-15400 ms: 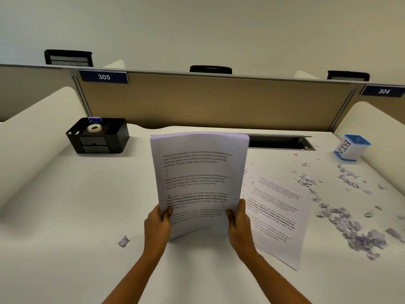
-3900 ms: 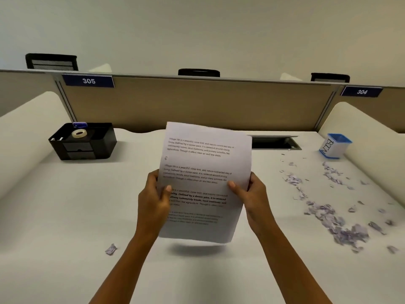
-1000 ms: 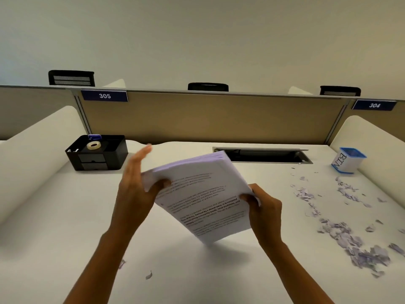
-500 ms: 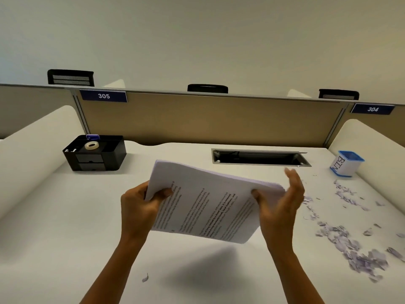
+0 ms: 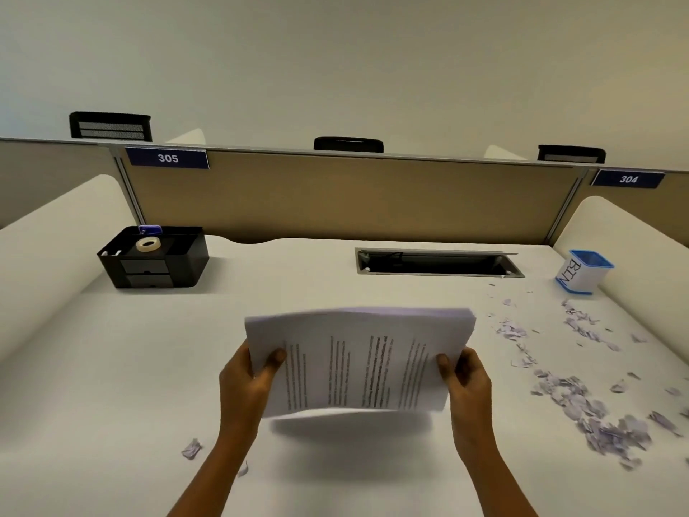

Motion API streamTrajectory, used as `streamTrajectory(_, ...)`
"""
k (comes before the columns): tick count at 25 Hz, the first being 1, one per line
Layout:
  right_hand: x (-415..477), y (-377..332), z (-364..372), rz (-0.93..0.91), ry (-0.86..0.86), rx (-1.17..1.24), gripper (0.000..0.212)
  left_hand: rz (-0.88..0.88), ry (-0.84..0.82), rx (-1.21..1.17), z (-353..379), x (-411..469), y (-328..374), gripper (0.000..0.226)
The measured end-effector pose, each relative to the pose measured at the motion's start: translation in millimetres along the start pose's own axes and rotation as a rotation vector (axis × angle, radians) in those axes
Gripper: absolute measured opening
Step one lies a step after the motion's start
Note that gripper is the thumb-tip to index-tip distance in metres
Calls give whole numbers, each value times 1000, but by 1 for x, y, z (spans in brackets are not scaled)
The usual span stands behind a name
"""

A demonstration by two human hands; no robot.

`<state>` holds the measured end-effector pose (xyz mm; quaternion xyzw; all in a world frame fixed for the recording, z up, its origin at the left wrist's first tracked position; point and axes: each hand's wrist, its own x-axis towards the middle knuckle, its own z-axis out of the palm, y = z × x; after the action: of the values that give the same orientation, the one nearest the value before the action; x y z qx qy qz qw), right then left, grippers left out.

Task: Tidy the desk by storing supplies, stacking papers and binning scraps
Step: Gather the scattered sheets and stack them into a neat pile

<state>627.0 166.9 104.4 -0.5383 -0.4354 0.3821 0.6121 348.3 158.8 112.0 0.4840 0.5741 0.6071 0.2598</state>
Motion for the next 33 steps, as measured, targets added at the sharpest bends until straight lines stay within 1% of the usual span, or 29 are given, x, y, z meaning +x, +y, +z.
streamTrajectory(1, -3, 7, 0, 37, 1, -9, 18, 12, -12, 30, 1, -6, -7, 29)
streamTrajectory(2, -5, 14, 0, 65, 4, -19, 21, 11, -8, 34, 4, -11, -13, 24)
streamTrajectory(4, -8, 21, 1, 92, 10, -23, 19, -36, 28, 28, 7, -19, -18, 5)
streamTrajectory(5, -8, 21, 2, 98, 18, -18, 16, -51, 55, 20, 9, -20, -19, 8)
streamTrajectory(7, -6, 17, 4, 96, 39, -8, 14, -69, 78, -27, 9, -20, -17, 7)
streamTrajectory(9, -3, 13, 2, 80, 42, 8, 16, -51, 91, -49, 9, -18, -14, 19)
streamTrajectory(11, -2, 11, 0, 69, 27, 10, 17, -39, 90, -53, 6, -17, -14, 17)
streamTrajectory(14, -4, 12, 0, 79, 15, 3, 12, -28, 75, -38, 3, -17, -16, 13)
streamTrajectory(17, -4, 8, 2, 72, 41, 10, 12, -91, 90, -94, 7, -17, -11, 5)
streamTrajectory(19, -2, 2, 3, 49, 51, 16, 14, -103, 115, -115, 10, -17, -6, 17)
streamTrajectory(20, -1, 2, 3, 45, 50, 20, 14, -106, 116, -109, 10, -17, -6, 18)
streamTrajectory(23, -1, 6, 1, 67, 44, 3, 12, -114, 83, -58, 11, -20, -16, 8)
streamTrajectory(24, -2, 8, 0, 72, 47, -4, 11, -118, 82, -30, 12, -22, -21, 9)
streamTrajectory(28, 4, 0, 3, 22, 79, -54, 9, -155, 165, 60, 17, -22, -22, 17)
streamTrajectory(29, 7, -6, 6, -1, 86, -63, 9, -154, 203, 67, 18, -20, -18, 25)
streamTrajectory(30, 10, -13, 10, -32, 94, -68, 11, -128, 252, 79, 18, -16, -14, 39)
streamTrajectory(32, 16, -31, 16, -128, 99, -93, 16, -15, 329, 167, 16, -6, -2, 70)
streamTrajectory(33, 18, -41, 19, -197, 86, -115, 18, 64, 340, 229, 14, -1, 7, 78)
